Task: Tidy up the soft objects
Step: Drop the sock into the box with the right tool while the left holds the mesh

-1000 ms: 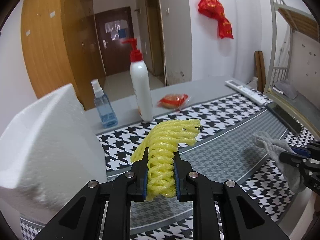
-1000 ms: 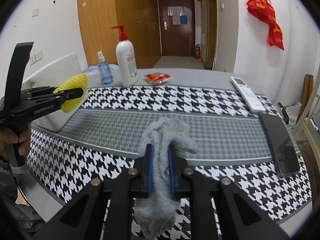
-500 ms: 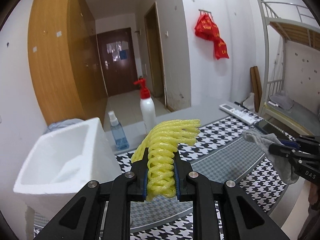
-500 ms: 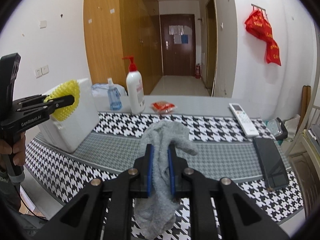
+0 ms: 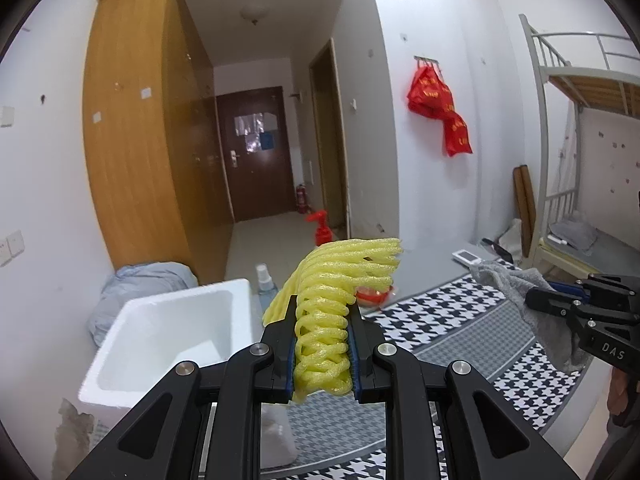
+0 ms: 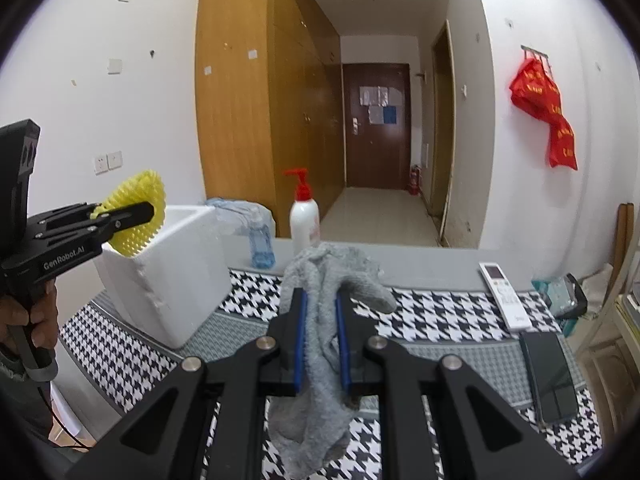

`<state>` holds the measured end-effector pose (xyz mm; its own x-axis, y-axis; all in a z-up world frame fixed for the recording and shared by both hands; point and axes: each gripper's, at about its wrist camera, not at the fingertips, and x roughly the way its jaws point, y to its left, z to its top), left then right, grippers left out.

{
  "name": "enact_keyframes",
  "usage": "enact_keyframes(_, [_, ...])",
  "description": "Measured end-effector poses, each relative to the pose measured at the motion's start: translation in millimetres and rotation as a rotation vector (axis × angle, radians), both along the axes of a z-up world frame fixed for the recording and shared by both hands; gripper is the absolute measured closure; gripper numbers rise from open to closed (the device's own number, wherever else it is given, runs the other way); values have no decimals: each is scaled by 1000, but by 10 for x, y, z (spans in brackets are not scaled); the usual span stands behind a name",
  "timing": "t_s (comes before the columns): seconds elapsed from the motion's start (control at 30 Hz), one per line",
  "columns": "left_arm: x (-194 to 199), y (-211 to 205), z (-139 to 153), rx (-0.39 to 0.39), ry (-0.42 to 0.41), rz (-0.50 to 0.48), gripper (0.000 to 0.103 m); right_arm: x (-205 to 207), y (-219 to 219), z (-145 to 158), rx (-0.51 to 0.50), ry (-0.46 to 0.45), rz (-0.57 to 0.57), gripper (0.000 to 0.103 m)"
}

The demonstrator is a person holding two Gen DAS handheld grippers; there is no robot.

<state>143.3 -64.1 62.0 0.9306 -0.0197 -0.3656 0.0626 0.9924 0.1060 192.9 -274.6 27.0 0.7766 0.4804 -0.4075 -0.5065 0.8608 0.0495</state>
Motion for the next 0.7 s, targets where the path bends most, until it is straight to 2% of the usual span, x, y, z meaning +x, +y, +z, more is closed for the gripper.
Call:
enact_keyframes(0.27, [-60,136,72,-12,-21,37,82,-13,140,162,23,-48,51,86])
enact_keyframes(0.7, [-150,392,167,-2,-48,132,83,69,451,268,25,-68,125,86])
